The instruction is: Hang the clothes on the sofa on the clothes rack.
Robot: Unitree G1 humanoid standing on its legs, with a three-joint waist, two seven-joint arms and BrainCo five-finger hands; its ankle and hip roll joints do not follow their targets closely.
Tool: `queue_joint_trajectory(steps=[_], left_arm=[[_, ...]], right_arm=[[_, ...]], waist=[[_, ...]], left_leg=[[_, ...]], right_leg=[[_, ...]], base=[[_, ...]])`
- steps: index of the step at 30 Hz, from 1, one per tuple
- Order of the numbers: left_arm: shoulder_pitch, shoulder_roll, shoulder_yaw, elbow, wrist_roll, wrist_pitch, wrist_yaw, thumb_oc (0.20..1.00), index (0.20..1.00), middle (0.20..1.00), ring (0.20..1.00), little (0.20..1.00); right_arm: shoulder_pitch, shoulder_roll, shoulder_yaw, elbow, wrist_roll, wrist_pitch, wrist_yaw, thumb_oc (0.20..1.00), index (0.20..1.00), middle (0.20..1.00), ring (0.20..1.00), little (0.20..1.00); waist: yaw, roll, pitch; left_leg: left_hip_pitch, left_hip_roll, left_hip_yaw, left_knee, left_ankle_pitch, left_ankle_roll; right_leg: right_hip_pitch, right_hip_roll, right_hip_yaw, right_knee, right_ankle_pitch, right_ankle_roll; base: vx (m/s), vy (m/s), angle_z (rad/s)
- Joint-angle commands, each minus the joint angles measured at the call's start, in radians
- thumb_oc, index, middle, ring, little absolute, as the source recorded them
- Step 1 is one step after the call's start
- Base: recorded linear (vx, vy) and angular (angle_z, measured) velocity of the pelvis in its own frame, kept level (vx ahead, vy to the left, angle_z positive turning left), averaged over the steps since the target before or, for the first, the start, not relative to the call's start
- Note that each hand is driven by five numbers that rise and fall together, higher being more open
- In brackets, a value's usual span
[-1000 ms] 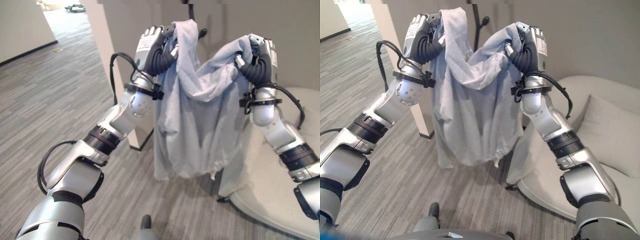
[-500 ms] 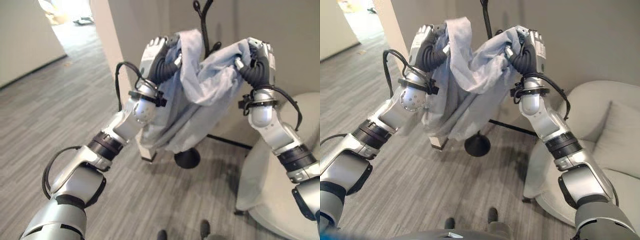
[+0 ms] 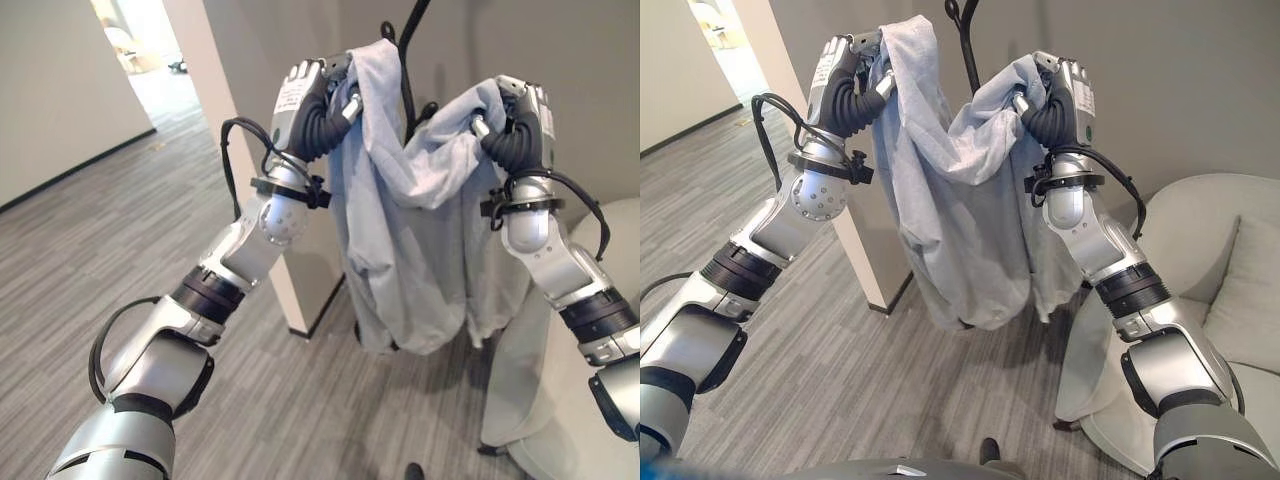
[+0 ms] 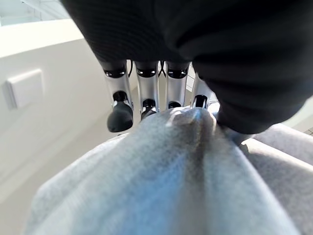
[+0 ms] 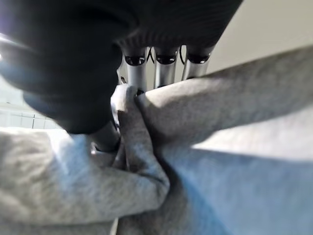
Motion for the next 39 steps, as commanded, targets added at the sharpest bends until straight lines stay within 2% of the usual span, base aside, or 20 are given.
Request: queue_joint_trajectory(steps=[1,6,10,13,18,20,22,23,25,27,28,29,31,32,33,34,35,36,37,39], left_arm=[[-0.055,0.012,0.018,0.024,0.005,-0.014,0.016,0.200,0.200,0.200,0.200,0.200],[-0.048,0.004,0.020,0.023,0.009,-0.014,0.011,0.200,0.200,0.200,0.200,0.200],[-0.049,-0.002,0.018,0.023,0.010,-0.015,0.009,0.200,0.200,0.200,0.200,0.200],[-0.076,-0.009,0.011,0.027,0.010,-0.012,0.009,0.200,0.200,0.200,0.200,0.200],[-0.087,-0.010,0.027,0.018,0.013,-0.016,0.034,0.200,0.200,0.200,0.200,0.200],[-0.093,-0.016,0.020,0.020,0.016,-0.021,0.030,0.200,0.200,0.200,0.200,0.200],[-0.073,-0.031,0.023,0.010,0.015,-0.020,0.028,0.200,0.200,0.200,0.200,0.200],[-0.071,-0.032,0.023,0.010,0.015,-0.020,0.028,0.200,0.200,0.200,0.200,0.200],[-0.040,-0.057,0.023,0.013,0.001,-0.031,0.014,0.200,0.200,0.200,0.200,0.200],[-0.035,-0.068,0.021,0.010,-0.012,-0.035,0.002,0.200,0.200,0.200,0.200,0.200],[-0.029,-0.060,0.024,-0.006,-0.019,-0.037,-0.013,0.200,0.200,0.200,0.200,0.200],[-0.030,-0.060,0.027,-0.011,-0.021,-0.036,-0.014,0.200,0.200,0.200,0.200,0.200],[-0.029,-0.057,0.029,-0.017,-0.025,-0.034,-0.019,0.200,0.200,0.200,0.200,0.200],[-0.029,-0.060,0.030,-0.022,-0.031,-0.025,-0.021,0.200,0.200,0.200,0.200,0.200],[-0.030,-0.060,0.029,-0.023,-0.031,-0.024,-0.022,0.200,0.200,0.200,0.200,0.200],[-0.025,-0.066,0.029,-0.025,-0.036,-0.025,-0.018,0.200,0.200,0.200,0.200,0.200],[-0.025,-0.067,0.025,-0.023,-0.041,-0.023,-0.023,0.200,0.200,0.200,0.200,0.200],[-0.026,-0.075,0.035,-0.020,-0.036,-0.021,-0.033,0.200,0.200,0.200,0.200,0.200],[-0.027,-0.076,0.035,-0.020,-0.035,-0.020,-0.033,0.200,0.200,0.200,0.200,0.200],[-0.026,-0.076,0.034,-0.020,-0.027,-0.021,-0.035,0.200,0.200,0.200,0.200,0.200]], right_arm=[[-0.045,-0.003,-0.046,-0.012,-0.034,-0.018,-0.006,0.200,0.200,0.200,0.200,0.200],[-0.041,0.009,-0.043,-0.012,-0.029,-0.018,0.002,0.200,0.200,0.200,0.200,0.200],[-0.041,0.008,-0.045,-0.015,-0.031,-0.020,0.006,0.200,0.200,0.200,0.200,0.200],[-0.076,-0.002,-0.051,-0.014,-0.028,-0.017,0.006,0.200,0.200,0.200,0.200,0.200],[-0.090,-0.018,-0.067,-0.014,-0.050,-0.018,-0.025,0.200,0.200,0.200,0.200,0.200],[-0.077,-0.034,-0.071,-0.018,-0.048,-0.026,-0.024,0.200,0.200,0.200,0.200,0.200],[-0.067,-0.027,-0.080,-0.037,-0.046,-0.028,-0.012,0.200,0.200,0.200,0.200,0.200],[-0.065,-0.026,-0.080,-0.038,-0.046,-0.028,-0.012,0.200,0.200,0.200,0.200,0.200],[-0.051,-0.032,-0.078,-0.051,-0.039,-0.040,0.000,0.200,0.200,0.200,0.200,0.200],[-0.048,-0.044,-0.069,-0.055,-0.030,-0.046,0.008,0.200,0.200,0.200,0.200,0.200],[-0.041,-0.053,-0.064,-0.061,-0.021,-0.054,0.012,0.200,0.200,0.200,0.200,0.200],[-0.036,-0.055,-0.065,-0.064,-0.017,-0.060,0.009,0.200,0.200,0.200,0.200,0.200],[-0.029,-0.062,-0.065,-0.064,-0.016,-0.062,0.008,0.200,0.200,0.200,0.200,0.200],[-0.024,-0.075,-0.070,-0.072,-0.009,-0.061,0.001,0.200,0.200,0.200,0.200,0.200],[-0.022,-0.076,-0.073,-0.073,-0.009,-0.060,0.001,0.200,0.200,0.200,0.200,0.200],[-0.011,-0.074,-0.076,-0.077,-0.008,-0.062,-0.006,0.200,0.200,0.200,0.200,0.200],[-0.003,-0.078,-0.081,-0.079,-0.004,-0.061,-0.005,0.200,0.200,0.200,0.200,0.200],[0.020,-0.087,-0.091,-0.092,-0.004,-0.060,0.009,0.200,0.200,0.200,0.200,0.200],[0.023,-0.089,-0.094,-0.094,-0.004,-0.060,0.010,0.200,0.200,0.200,0.200,0.200],[0.027,-0.087,-0.095,-0.087,-0.007,-0.067,0.006,0.200,0.200,0.200,0.200,0.200]], waist=[[0.021,-0.024,-0.041],[0.018,-0.018,-0.014],[0.017,-0.018,-0.008],[0.001,-0.006,0.002],[-0.050,-0.010,0.049],[-0.056,-0.024,0.035],[-0.071,-0.047,0.002],[-0.072,-0.038,-0.001],[-0.088,-0.023,-0.025],[-0.091,-0.004,-0.040],[-0.089,-0.004,-0.048],[-0.087,-0.011,-0.049],[-0.086,-0.022,-0.042],[-0.078,-0.056,-0.022],[-0.077,-0.057,-0.020],[-0.080,-0.070,-0.014],[-0.073,-0.080,-0.009],[-0.055,-0.093,0.008],[-0.054,-0.097,0.008],[-0.027,-0.098,0.022]], left_leg=[[0.022,-0.054,0.005,0.014,-0.104,0.065],[0.064,-0.075,0.010,0.016,-0.127,0.087],[0.075,-0.075,0.006,0.019,-0.136,0.090],[0.100,-0.049,-0.008,0.014,-0.166,0.072],[0.199,0.018,-0.039,0.014,-0.239,0.017],[0.216,0.021,-0.056,0.014,-0.270,0.009],[0.245,0.057,-0.071,0.014,-0.274,-0.006],[0.247,0.066,-0.071,0.014,-0.281,-0.006],[0.246,0.122,-0.072,0.024,-0.225,-0.032],[0.205,0.162,-0.086,0.104,-0.107,-0.061],[0.151,0.181,-0.089,0.231,0.001,-0.079],[0.130,0.186,-0.081,0.297,0.052,-0.076],[0.097,0.190,-0.069,0.377,0.073,-0.062],[0.015,0.200,-0.032,0.528,0.127,-0.020],[0.005,0.200,-0.036,0.548,0.119,-0.018],[-0.025,0.218,0.010,0.592,0.101,-0.005],[-0.060,0.207,0.037,0.614,0.060,0.003],[-0.155,0.150,0.066,0.554,-0.064,0.005],[-0.155,0.145,0.068,0.551,-0.062,0.009],[-0.201,0.077,0.071,0.392,-0.099,0.008]], right_leg=[[0.008,-0.116,-0.035,0.180,-0.090,0.101],[-0.044,-0.148,-0.040,0.341,-0.047,0.090],[-0.084,-0.155,-0.041,0.390,-0.026,0.089],[-0.149,-0.148,-0.047,0.282,-0.015,0.089],[-0.269,-0.130,-0.014,0.027,0.064,0.152],[-0.253,-0.131,-0.005,0.011,0.056,0.155],[-0.225,-0.128,-0.013,0.036,0.097,0.146],[-0.220,-0.121,-0.019,0.036,0.089,0.147],[-0.217,-0.092,-0.021,0.077,0.064,0.124],[-0.197,-0.058,-0.029,0.087,0.030,0.091],[-0.154,-0.028,-0.041,0.085,-0.010,0.056],[-0.127,-0.016,-0.047,0.082,-0.026,0.040],[-0.094,-0.009,-0.053,0.073,-0.039,0.023],[-0.041,0.000,-0.053,0.062,-0.061,-0.011],[-0.041,0.000,-0.054,0.060,-0.059,-0.011],[-0.022,0.007,-0.050,0.054,-0.071,-0.021],[-0.007,0.007,-0.046,0.050,-0.078,-0.024],[0.040,0.004,-0.038,0.035,-0.090,-0.019],[0.039,-0.002,-0.037,0.033,-0.087,-0.017],[0.066,0.003,-0.043,0.017,-0.092,-0.004]], base=[[0.04,0.151,-0.01],[0.04,0.094,-0.02],[0.09,0.009,0.02],[0.19,-0.123,-0.03],[0.32,-0.242,-0.02],[0.43,-0.307,0.32],[0.43,-0.329,0.62],[0.34,-0.257,0.64],[0.34,-0.271,0.42],[0.37,-0.340,0.13],[0.45,-0.419,-0.07],[0.41,-0.446,-0.32],[0.23,-0.307,-0.24],[0.15,-0.258,-0.17],[0.23,-0.378,0.00],[0.13,-0.186,0.04],[0.35,-0.279,0.13],[0.27,-0.150,0.04],[0.25,-0.072,0.11],[0.14,0.031,-0.04]])
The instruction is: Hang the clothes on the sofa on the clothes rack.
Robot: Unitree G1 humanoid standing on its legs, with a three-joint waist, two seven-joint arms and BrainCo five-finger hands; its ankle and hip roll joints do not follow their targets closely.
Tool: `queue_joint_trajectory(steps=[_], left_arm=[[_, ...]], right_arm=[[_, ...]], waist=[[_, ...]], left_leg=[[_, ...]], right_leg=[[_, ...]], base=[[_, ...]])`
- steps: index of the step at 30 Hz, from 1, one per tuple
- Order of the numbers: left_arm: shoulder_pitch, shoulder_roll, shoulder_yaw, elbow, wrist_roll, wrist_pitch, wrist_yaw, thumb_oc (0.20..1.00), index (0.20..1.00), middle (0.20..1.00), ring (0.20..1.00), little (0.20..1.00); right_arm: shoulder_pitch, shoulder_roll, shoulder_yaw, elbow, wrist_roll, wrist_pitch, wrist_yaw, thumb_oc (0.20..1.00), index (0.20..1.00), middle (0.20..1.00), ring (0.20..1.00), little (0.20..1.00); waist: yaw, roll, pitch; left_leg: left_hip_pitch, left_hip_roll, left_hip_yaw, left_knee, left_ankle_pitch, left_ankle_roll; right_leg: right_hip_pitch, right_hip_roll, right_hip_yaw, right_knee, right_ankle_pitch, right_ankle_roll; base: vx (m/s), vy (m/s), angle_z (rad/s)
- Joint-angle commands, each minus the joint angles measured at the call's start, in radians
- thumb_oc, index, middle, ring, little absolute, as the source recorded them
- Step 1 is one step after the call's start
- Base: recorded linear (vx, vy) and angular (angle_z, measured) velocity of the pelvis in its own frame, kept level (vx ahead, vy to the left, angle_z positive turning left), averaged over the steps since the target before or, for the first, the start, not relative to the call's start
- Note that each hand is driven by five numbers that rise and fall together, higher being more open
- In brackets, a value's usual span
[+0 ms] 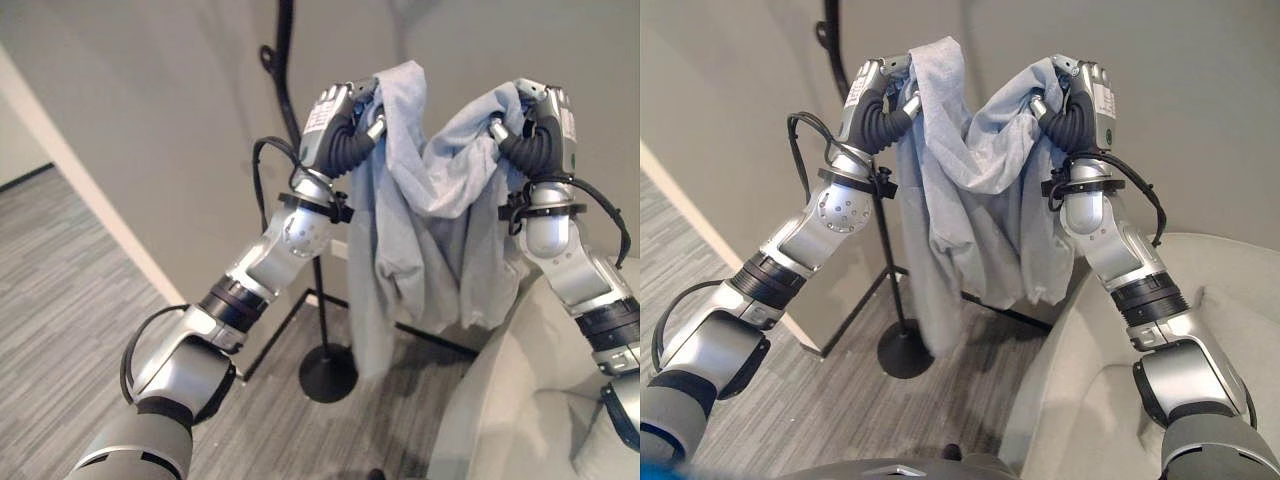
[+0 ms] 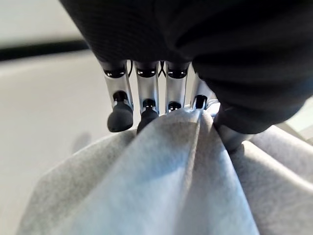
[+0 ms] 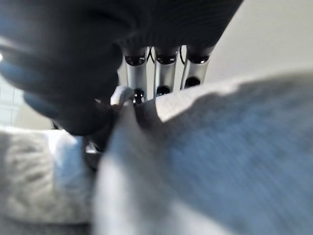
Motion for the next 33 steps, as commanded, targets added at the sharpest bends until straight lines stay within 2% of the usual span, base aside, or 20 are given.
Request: queue_joint_trajectory(steps=[1,2,3,6,8,11,12,22,24,27,28,29,30,32,33], left_arm=[[-0.066,0.034,0.039,-0.022,-0.018,-0.016,0.008,0.200,0.200,0.200,0.200,0.200],[-0.065,0.033,0.040,-0.022,-0.017,-0.016,0.008,0.200,0.200,0.200,0.200,0.200],[-0.068,0.042,0.035,-0.019,-0.013,-0.017,0.019,0.200,0.200,0.200,0.200,0.200],[-0.052,0.047,0.038,-0.022,-0.002,-0.015,0.020,0.200,0.200,0.200,0.200,0.200],[-0.041,0.046,0.042,-0.026,0.002,-0.013,0.019,0.200,0.200,0.200,0.200,0.200],[-0.009,0.060,0.049,-0.041,0.013,-0.014,0.010,0.200,0.200,0.200,0.200,0.200],[0.009,0.072,0.063,-0.055,0.011,-0.013,0.010,0.200,0.200,0.200,0.200,0.200],[0.025,0.095,0.075,-0.070,0.018,-0.012,0.010,0.200,0.200,0.200,0.200,0.200],[0.030,0.099,0.078,-0.073,0.019,-0.010,0.010,0.200,0.200,0.200,0.200,0.200],[0.026,0.107,0.079,-0.075,0.015,-0.007,0.013,0.200,0.200,0.200,0.200,0.200],[0.024,0.105,0.077,-0.079,0.014,-0.006,0.013,0.200,0.200,0.200,0.200,0.200],[0.020,0.105,0.074,-0.079,0.016,-0.006,0.016,0.200,0.200,0.200,0.200,0.200],[0.024,0.102,0.080,-0.080,0.020,-0.004,0.016,0.200,0.200,0.200,0.200,0.200],[0.024,0.101,0.084,-0.087,0.024,-0.004,0.017,0.200,0.200,0.200,0.200,0.200],[0.020,0.098,0.089,-0.100,0.029,-0.008,0.015,0.200,0.200,0.200,0.200,0.200]], right_arm=[[-0.045,-0.035,-0.018,-0.043,0.025,-0.042,-0.029,0.200,0.200,0.200,0.200,0.200],[-0.045,-0.036,-0.017,-0.041,0.025,-0.042,-0.030,0.200,0.200,0.200,0.200,0.200],[-0.055,-0.034,-0.015,-0.022,0.028,-0.042,-0.038,0.200,0.200,0.200,0.200,0.200],[-0.041,-0.018,-0.012,-0.025,0.017,-0.030,-0.030,0.200,0.200,0.200,0.200,0.200],[-0.028,-0.008,-0.016,-0.033,0.011,-0.029,-0.027,0.200,0.200,0.200,0.200,0.200],[0.011,0.023,-0.022,-0.033,0.002,-0.022,-0.017,0.200,0.200,0.200,0.200,0.200],[0.024,0.039,-0.026,-0.033,-0.004,-0.016,-0.010,0.200,0.200,0.200,0.200,0.200],[0.022,0.069,-0.025,-0.039,-0.022,-0.001,-0.002,0.200,0.200,0.200,0.200,0.200],[0.022,0.072,-0.025,-0.045,-0.029,0.005,0.003,0.200,0.200,0.200,0.200,0.200],[0.016,0.078,-0.021,-0.043,-0.037,0.010,0.005,0.200,0.200,0.200,0.200,0.200],[0.011,0.080,-0.019,-0.044,-0.040,0.010,0.004,0.200,0.200,0.200,0.200,0.200],[0.001,0.087,-0.015,-0.041,-0.038,0.009,0.000,0.200,0.200,0.200,0.200,0.200],[0.009,0.097,-0.020,-0.047,-0.035,0.004,0.002,0.200,0.200,0.200,0.200,0.200],[0.012,0.098,-0.024,-0.050,-0.038,0.005,0.004,0.200,0.200,0.200,0.200,0.200],[0.008,0.093,-0.030,-0.058,-0.040,0.003,-0.001,0.200,0.200,0.200,0.200,0.200]], waist=[[0.063,0.029,0.015],[0.063,0.026,0.014],[0.087,0.045,0.020],[0.088,0.073,0.000],[0.084,0.080,-0.010],[0.087,0.077,-0.058],[0.098,0.072,-0.070],[0.119,0.062,-0.086],[0.121,0.061,-0.084],[0.124,0.067,-0.061],[0.121,0.070,-0.050],[0.119,0.076,-0.030],[0.119,0.077,-0.019],[0.119,0.080,-0.020],[0.115,0.081,-0.015]], left_leg=[[0.042,-0.111,0.003,-0.264,-0.066,0.084],[0.057,-0.116,0.005,-0.294,-0.052,0.084],[0.024,-0.152,-0.033,-0.406,0.025,0.065],[0.094,-0.159,-0.067,-0.501,0.035,0.062],[0.123,-0.162,-0.073,-0.527,0.038,0.063],[0.190,-0.163,-0.048,-0.559,0.019,0.064],[0.212,-0.168,-0.039,-0.559,0.008,0.077],[0.241,-0.188,-0.010,-0.559,-0.030,0.109],[0.256,-0.195,-0.009,-0.559,-0.049,0.119],[0.279,-0.203,-0.008,-0.559,-0.059,0.140],[0.285,-0.206,-0.008,-0.559,-0.060,0.149],[0.300,-0.208,-0.002,-0.559,-0.063,0.158],[0.315,-0.201,0.002,-0.559,-0.073,0.157],[0.318,-0.195,-0.001,-0.559,-0.080,0.151],[0.322,-0.194,-0.004,-0.559,-0.088,0.140]], right_leg=[[0.058,-0.085,0.064,-0.087,0.026,0.196],[0.059,-0.089,0.064,-0.087,0.024,0.196],[0.083,-0.070,0.057,-0.089,0.007,0.198],[0.107,-0.055,0.057,-0.089,-0.016,0.203],[0.112,-0.055,0.056,-0.088,-0.020,0.203],[0.138,-0.076,0.053,-0.089,-0.031,0.213],[0.139,-0.093,0.064,-0.089,-0.022,0.224],[0.133,-0.135,0.078,-0.059,-0.016,0.257],[0.126,-0.148,0.080,-0.020,-0.027,0.265],[0.072,-0.160,0.091,0.119,-0.034,0.278],[0.052,-0.165,0.094,0.168,-0.014,0.281],[0.007,-0.172,0.092,0.271,0.006,0.285],[-0.037,-0.198,0.072,0.308,0.022,0.284],[-0.055,-0.215,0.052,0.276,0.021,0.280],[-0.075,-0.231,0.030,0.165,0.027,0.274]], base=[[0.11,0.035,-0.19],[0.16,0.055,-0.35],[0.17,0.056,-0.45],[0.20,0.096,-0.57],[0.17,0.097,-0.45],[0.19,0.159,-0.25],[0.13,0.206,0.01],[0.04,0.107,0.05],[0.05,0.111,-0.18],[-0.01,0.108,-0.13],[-0.08,0.111,-0.04],[-0.08,0.079,-0.06],[-0.06,0.045,-0.10],[0.01,-0.061,-0.01],[0.06,-0.130,0.00]])
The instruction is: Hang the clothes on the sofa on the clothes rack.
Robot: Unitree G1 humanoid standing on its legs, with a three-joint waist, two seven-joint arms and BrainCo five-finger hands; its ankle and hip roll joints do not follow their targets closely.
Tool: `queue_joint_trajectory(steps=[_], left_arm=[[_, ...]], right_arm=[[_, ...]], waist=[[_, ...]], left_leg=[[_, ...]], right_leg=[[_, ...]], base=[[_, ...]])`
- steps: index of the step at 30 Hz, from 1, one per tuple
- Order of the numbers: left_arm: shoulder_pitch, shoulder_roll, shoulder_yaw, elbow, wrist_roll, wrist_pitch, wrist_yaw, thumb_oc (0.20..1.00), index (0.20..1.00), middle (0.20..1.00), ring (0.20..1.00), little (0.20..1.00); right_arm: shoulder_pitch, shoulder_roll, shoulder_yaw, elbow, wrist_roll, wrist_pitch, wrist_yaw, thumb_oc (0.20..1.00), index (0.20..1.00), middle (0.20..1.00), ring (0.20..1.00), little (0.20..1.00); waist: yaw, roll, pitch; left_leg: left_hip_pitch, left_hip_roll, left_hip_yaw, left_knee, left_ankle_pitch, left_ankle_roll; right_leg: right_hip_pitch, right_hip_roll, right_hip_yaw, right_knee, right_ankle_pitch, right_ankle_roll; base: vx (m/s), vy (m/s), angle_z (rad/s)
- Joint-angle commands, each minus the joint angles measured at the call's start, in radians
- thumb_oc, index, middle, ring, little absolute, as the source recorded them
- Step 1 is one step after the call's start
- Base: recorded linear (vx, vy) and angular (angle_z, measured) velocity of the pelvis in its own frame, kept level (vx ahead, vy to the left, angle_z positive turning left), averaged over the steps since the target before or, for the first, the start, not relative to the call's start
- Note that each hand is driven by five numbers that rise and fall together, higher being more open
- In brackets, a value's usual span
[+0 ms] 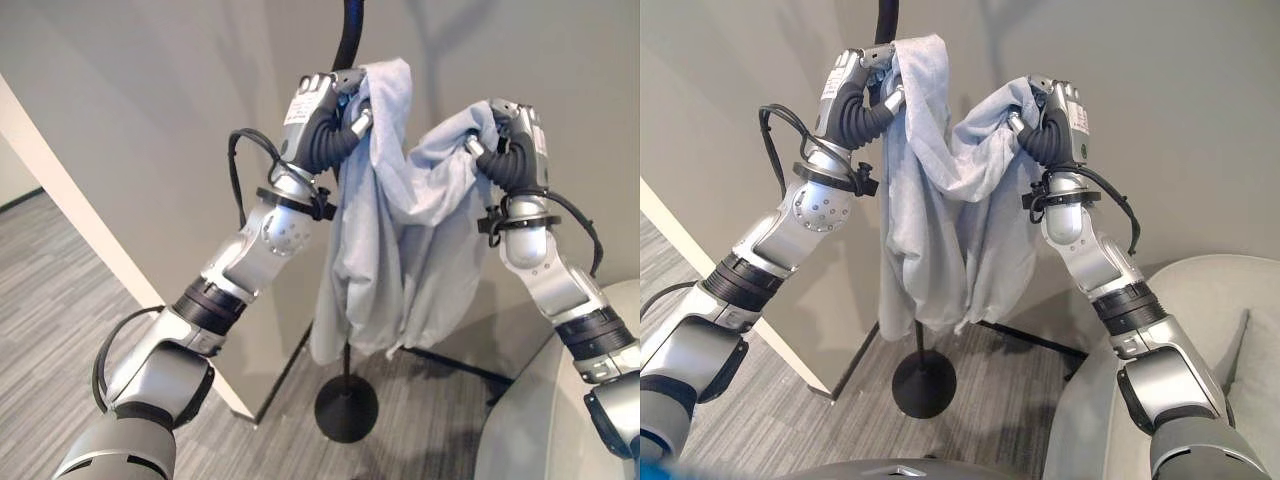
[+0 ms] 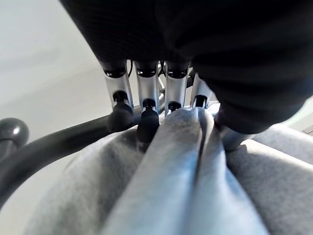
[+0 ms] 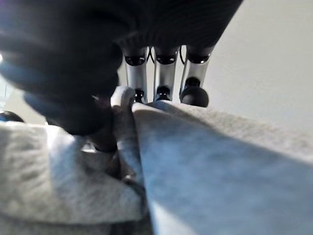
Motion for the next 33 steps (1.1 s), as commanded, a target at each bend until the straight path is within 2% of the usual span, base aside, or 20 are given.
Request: queue_joint_trajectory(steps=[1,3,6,12,16,23,33], left_arm=[[-0.014,0.006,0.075,-0.021,0.023,-0.023,0.024,0.200,0.200,0.200,0.200,0.200],[0.001,0.009,0.088,-0.027,0.024,-0.025,0.023,0.200,0.200,0.200,0.200,0.200],[0.003,0.012,0.087,-0.032,0.027,-0.026,0.020,0.200,0.200,0.200,0.200,0.200],[0.074,0.008,0.139,-0.079,0.015,-0.025,0.023,0.200,0.200,0.200,0.200,0.200],[0.217,0.030,0.248,-0.160,0.010,-0.026,0.030,0.200,0.200,0.200,0.200,0.200],[0.416,0.060,0.405,-0.282,0.017,-0.044,0.035,0.200,0.200,0.200,0.200,0.200],[0.466,0.063,0.469,-0.374,0.027,-0.060,0.050,0.200,0.200,0.200,0.200,0.200]], right_arm=[[-0.031,-0.002,-0.061,-0.021,-0.034,-0.025,-0.028,0.200,0.200,0.200,0.200,0.200],[-0.015,-0.001,-0.074,-0.041,-0.035,-0.029,-0.025,0.200,0.200,0.200,0.200,0.200],[0.003,-0.006,-0.084,-0.060,-0.035,-0.031,-0.020,0.200,0.200,0.200,0.200,0.200],[0.100,-0.023,-0.144,-0.125,-0.048,-0.043,-0.021,0.200,0.200,0.200,0.200,0.200],[0.244,-0.033,-0.233,-0.194,-0.064,-0.058,-0.020,0.200,0.200,0.200,0.200,0.200],[0.374,-0.019,-0.350,-0.297,-0.098,-0.081,-0.037,0.200,0.200,0.200,0.200,0.200],[0.373,-0.013,-0.338,-0.340,-0.088,-0.102,-0.020,0.200,0.200,0.200,0.200,0.200]], waist=[[0.003,-0.046,-0.021],[0.003,-0.061,-0.025],[0.005,-0.069,-0.045],[0.003,-0.071,-0.081],[0.001,-0.059,-0.086],[0.017,-0.054,-0.082],[0.038,-0.049,-0.075]], left_leg=[[0.041,0.090,-0.024,0.008,-0.113,-0.105],[0.041,0.099,-0.024,0.008,-0.118,-0.118],[0.029,0.109,-0.027,0.008,-0.108,-0.127],[0.028,0.141,-0.049,0.008,-0.108,-0.155],[0.031,0.158,-0.063,0.008,-0.109,-0.173],[0.031,0.163,-0.077,0.008,-0.109,-0.182],[0.018,0.158,-0.092,0.008,-0.105,-0.181]], right_leg=[[0.087,-0.051,0.005,-0.445,0.250,0.028],[0.118,-0.033,0.038,-0.534,0.285,0.041],[0.141,-0.030,0.026,-0.578,0.304,0.042],[0.199,-0.006,-0.012,-0.603,0.271,0.031],[0.227,0.009,-0.049,-0.603,0.239,0.013],[0.246,0.011,-0.078,-0.603,0.222,0.006],[0.254,-0.001,-0.108,-0.603,0.217,0.006]], base=[[0.05,-0.145,-0.12],[0.06,-0.184,0.28],[0.06,-0.145,0.19],[0.08,-0.121,0.21],[0.08,-0.082,0.28],[0.04,-0.018,0.08],[0.01,0.010,0.12]])
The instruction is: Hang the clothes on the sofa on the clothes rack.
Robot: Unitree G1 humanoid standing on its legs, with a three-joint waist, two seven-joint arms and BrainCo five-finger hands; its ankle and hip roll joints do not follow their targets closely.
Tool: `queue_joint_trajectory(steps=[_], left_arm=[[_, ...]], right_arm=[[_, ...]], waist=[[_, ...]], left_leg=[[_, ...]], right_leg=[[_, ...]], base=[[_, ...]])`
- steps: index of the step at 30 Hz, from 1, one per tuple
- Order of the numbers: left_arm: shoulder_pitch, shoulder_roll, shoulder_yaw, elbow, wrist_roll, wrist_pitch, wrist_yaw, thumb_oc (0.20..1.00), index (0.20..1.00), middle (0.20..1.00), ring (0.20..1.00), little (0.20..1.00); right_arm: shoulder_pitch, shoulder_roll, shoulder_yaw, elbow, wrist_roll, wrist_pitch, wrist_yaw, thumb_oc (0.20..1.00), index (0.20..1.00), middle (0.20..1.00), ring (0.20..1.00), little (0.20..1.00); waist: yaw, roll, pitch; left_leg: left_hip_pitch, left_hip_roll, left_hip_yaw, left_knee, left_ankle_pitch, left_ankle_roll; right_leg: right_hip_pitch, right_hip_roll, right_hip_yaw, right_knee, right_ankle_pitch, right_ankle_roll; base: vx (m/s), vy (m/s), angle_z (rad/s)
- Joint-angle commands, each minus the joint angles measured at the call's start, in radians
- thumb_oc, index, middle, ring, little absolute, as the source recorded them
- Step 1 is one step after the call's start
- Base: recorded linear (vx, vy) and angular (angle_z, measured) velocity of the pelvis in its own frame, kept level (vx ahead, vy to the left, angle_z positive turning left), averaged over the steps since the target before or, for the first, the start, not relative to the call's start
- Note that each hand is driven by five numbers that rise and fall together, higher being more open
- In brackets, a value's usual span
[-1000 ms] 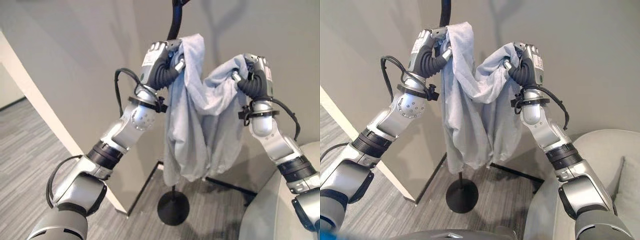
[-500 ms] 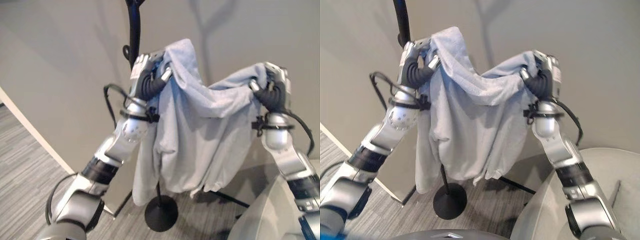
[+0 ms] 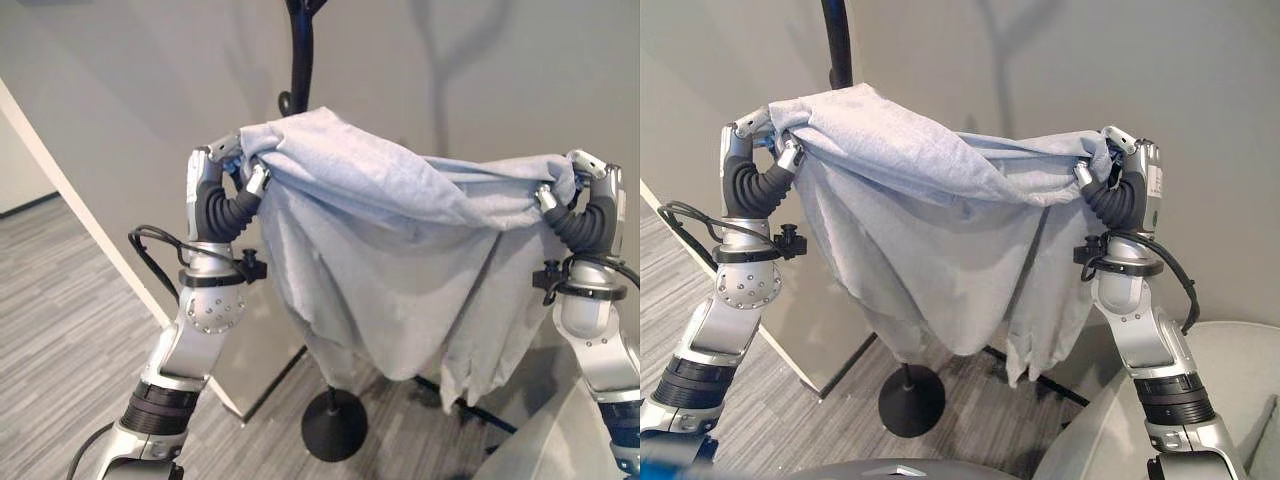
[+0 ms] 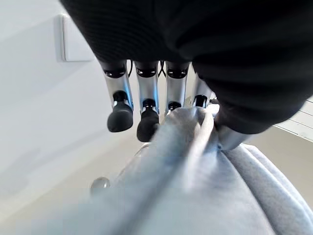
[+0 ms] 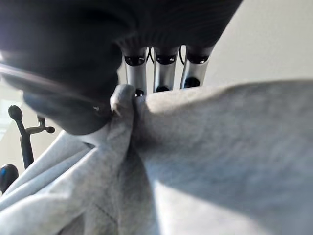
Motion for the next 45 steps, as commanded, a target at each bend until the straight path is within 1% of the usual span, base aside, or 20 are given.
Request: queue_joint_trajectory(steps=[1,4,6,7,8,12,13,15,16,23,26,33,39,41,43,44,45], left_arm=[[-0.081,0.059,0.065,-0.010,0.016,-0.040,0.038,0.200,0.200,0.200,0.200,0.200],[-0.073,0.065,0.075,-0.026,0.020,-0.043,0.044,0.200,0.200,0.200,0.200,0.200],[-0.068,0.066,0.078,-0.036,0.025,-0.044,0.051,0.200,0.200,0.200,0.200,0.200],[-0.065,0.063,0.081,-0.044,0.027,-0.044,0.055,0.200,0.200,0.200,0.200,0.200],[-0.061,0.064,0.081,-0.048,0.027,-0.046,0.057,0.200,0.200,0.200,0.200,0.200],[-0.067,0.067,0.081,-0.047,0.026,-0.047,0.063,0.200,0.200,0.200,0.200,0.200],[-0.070,0.067,0.078,-0.045,0.025,-0.049,0.065,0.200,0.200,0.200,0.200,0.200],[-0.072,0.066,0.072,-0.040,0.020,-0.049,0.063,0.200,0.200,0.200,0.200,0.200],[-0.070,0.065,0.068,-0.037,0.016,-0.050,0.058,0.200,0.200,0.200,0.200,0.200],[-0.092,0.064,0.054,-0.012,0.009,-0.048,0.057,0.200,0.200,0.200,0.200,0.200],[-0.142,0.078,0.023,0.026,0.015,-0.043,0.053,0.200,0.200,0.200,0.200,0.200],[-0.256,0.128,-0.032,0.079,0.043,-0.035,0.060,0.200,0.200,0.200,0.200,0.200],[-0.327,0.157,-0.067,0.121,0.056,-0.028,0.068,0.200,0.200,0.200,0.200,0.200],[-0.386,0.184,-0.103,0.182,0.063,-0.012,0.075,0.200,0.200,0.200,0.200,0.200],[-0.415,0.195,-0.116,0.212,0.062,-0.009,0.080,0.200,0.200,0.200,0.200,0.200],[-0.481,0.210,-0.167,0.289,0.049,0.000,0.082,0.200,0.200,0.200,0.200,0.200],[-0.500,0.213,-0.183,0.316,0.038,0.004,0.082,0.200,0.200,0.200,0.200,0.200]], right_arm=[[-0.082,-0.007,-0.011,-0.013,0.005,-0.056,-0.007,0.200,0.200,0.200,0.200,0.200],[-0.105,-0.004,0.006,-0.084,-0.003,-0.075,0.007,0.200,0.200,0.200,0.200,0.200],[-0.144,0.000,0.046,-0.119,-0.006,-0.083,0.024,0.200,0.200,0.200,0.200,0.200],[-0.168,0.005,0.071,-0.131,0.000,-0.088,0.034,0.200,0.200,0.200,0.200,0.200],[-0.181,0.008,0.091,-0.133,0.007,-0.090,0.043,0.200,0.200,0.200,0.200,0.200],[-0.221,0.005,0.137,-0.122,0.020,-0.091,0.064,0.200,0.200,0.200,0.200,0.200],[-0.242,0.006,0.160,-0.115,0.025,-0.091,0.077,0.200,0.200,0.200,0.200,0.200],[-0.264,0.008,0.189,-0.097,0.034,-0.089,0.091,0.200,0.200,0.200,0.200,0.200],[-0.273,0.013,0.206,-0.081,0.044,-0.086,0.105,0.200,0.200,0.200,0.200,0.200],[-0.317,0.020,0.234,-0.021,0.071,-0.078,0.122,0.200,0.200,0.200,0.200,0.200],[-0.360,0.012,0.243,0.010,0.062,-0.066,0.110,0.200,0.200,0.200,0.200,0.200],[-0.423,-0.013,0.235,0.064,0.050,-0.049,0.061,0.200,0.200,0.200,0.200,0.200],[-0.458,-0.036,0.224,0.112,0.050,-0.032,0.028,0.200,0.200,0.200,0.200,0.200],[-0.520,-0.073,0.251,0.179,0.068,-0.013,0.026,0.200,0.200,0.200,0.200,0.200],[-0.551,-0.078,0.266,0.213,0.085,-0.010,0.027,0.200,0.200,0.200,0.200,0.200],[-0.611,-0.098,0.304,0.291,0.128,0.000,0.034,0.200,0.200,0.200,0.200,0.200],[-0.636,-0.103,0.324,0.322,0.144,0.005,0.039,0.200,0.200,0.200,0.200,0.200]], waist=[[0.013,-0.034,-0.029],[0.020,-0.032,-0.029],[0.030,-0.032,-0.032],[0.034,-0.032,-0.029],[0.041,-0.032,-0.031],[0.055,-0.035,-0.025],[0.064,-0.036,-0.025],[0.077,-0.039,-0.022],[0.092,-0.042,-0.018],[0.125,-0.052,-0.014],[0.133,-0.052,-0.018],[0.124,-0.045,-0.024],[0.105,-0.039,-0.030],[0.098,-0.040,-0.039],[0.097,-0.041,-0.038],[0.094,-0.041,-0.039],[0.092,-0.042,-0.042]], left_leg=[[0.010,0.015,0.087,0.012,-0.060,-0.025],[0.010,0.012,0.084,0.012,-0.062,-0.025],[0.017,0.012,0.082,0.012,-0.072,-0.024],[0.014,0.009,0.082,0.012,-0.063,-0.023],[0.019,0.010,0.081,0.012,-0.073,-0.024],[0.012,0.007,0.075,0.012,-0.062,-0.023],[0.013,0.008,0.070,0.012,-0.071,-0.025],[0.009,0.007,0.062,0.012,-0.068,-0.027],[0.003,0.006,0.052,0.012,-0.065,-0.028],[-0.019,-0.001,0.012,0.012,-0.057,-0.034],[-0.027,-0.004,-0.006,0.012,-0.052,-0.037],[-0.037,-0.006,-0.018,0.012,-0.048,-0.040],[-0.032,-0.006,-0.007,0.012,-0.052,-0.040],[-0.026,-0.004,0.000,0.012,-0.057,-0.040],[-0.025,-0.003,0.003,0.012,-0.058,-0.040],[-0.023,-0.003,0.007,0.012,-0.057,-0.041],[-0.021,-0.003,0.009,0.012,-0.057,-0.042]], right_leg=[[0.014,-0.060,-0.019,0.011,-0.054,0.063],[0.017,-0.065,-0.025,0.011,-0.053,0.063],[0.023,-0.065,-0.027,0.012,-0.062,0.064],[0.021,-0.069,-0.030,0.011,-0.053,0.064],[0.027,-0.068,-0.033,0.011,-0.062,0.065],[0.027,-0.074,-0.045,0.011,-0.056,0.065],[0.033,-0.073,-0.050,0.011,-0.066,0.066],[0.037,-0.074,-0.060,0.011,-0.068,0.066],[0.037,-0.075,-0.070,0.012,-0.067,0.065],[0.046,-0.078,-0.120,0.012,-0.073,0.064],[0.052,-0.078,-0.140,0.012,-0.077,0.064],[0.052,-0.079,-0.155,0.012,-0.080,0.066],[0.053,-0.082,-0.149,0.011,-0.080,0.068],[0.054,-0.082,-0.144,0.011,-0.080,0.071],[0.054,-0.081,-0.141,0.011,-0.079,0.071],[0.053,-0.081,-0.139,0.011,-0.077,0.073],[0.053,-0.081,-0.139,0.011,-0.077,0.074]], base=[[0.01,0.008,0.11],[0.01,0.004,0.07],[0.02,-0.002,0.02],[0.03,0.001,0.02],[-0.01,0.005,0.04],[-0.01,0.004,0.16],[0.03,-0.004,0.14],[0.02,0.002,0.14],[0.00,0.007,0.19],[0.00,-0.002,0.30],[0.01,-0.006,0.13],[0.00,0.001,0.03],[0.00,0.001,0.01],[0.00,0.000,0.00],[0.00,0.000,0.00],[0.00,0.000,0.00],[0.00,0.000,0.00]])
